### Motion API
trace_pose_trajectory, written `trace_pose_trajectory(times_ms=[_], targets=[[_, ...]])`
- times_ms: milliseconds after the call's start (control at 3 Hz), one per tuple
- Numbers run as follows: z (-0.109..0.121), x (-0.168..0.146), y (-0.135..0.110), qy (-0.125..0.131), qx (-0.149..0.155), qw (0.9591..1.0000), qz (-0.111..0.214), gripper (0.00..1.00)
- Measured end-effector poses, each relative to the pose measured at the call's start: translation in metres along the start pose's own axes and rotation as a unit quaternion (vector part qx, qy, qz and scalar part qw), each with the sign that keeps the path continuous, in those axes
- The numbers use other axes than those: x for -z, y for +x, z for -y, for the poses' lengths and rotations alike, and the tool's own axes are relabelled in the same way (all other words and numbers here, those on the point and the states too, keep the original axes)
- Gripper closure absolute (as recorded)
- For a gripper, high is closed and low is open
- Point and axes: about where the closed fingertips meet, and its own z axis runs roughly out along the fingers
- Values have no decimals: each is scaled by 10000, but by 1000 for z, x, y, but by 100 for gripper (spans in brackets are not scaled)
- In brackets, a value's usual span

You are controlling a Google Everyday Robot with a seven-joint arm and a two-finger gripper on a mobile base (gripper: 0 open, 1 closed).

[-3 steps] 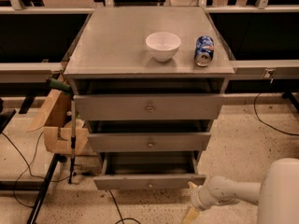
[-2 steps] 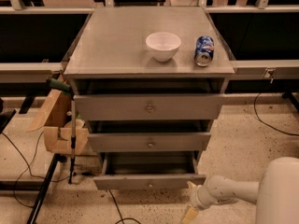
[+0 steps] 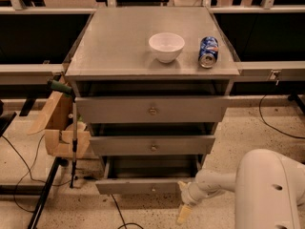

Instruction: Open bottom drawer

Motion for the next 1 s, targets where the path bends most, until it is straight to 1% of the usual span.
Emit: trace_pose_trajectory(times_ms=[333,667,1000], targets=[[12,10,-17,176,293,9994,101,0],[25,27,-26,435,461,9977,237,0],[36,30,-30,455,520,9974,227,0]])
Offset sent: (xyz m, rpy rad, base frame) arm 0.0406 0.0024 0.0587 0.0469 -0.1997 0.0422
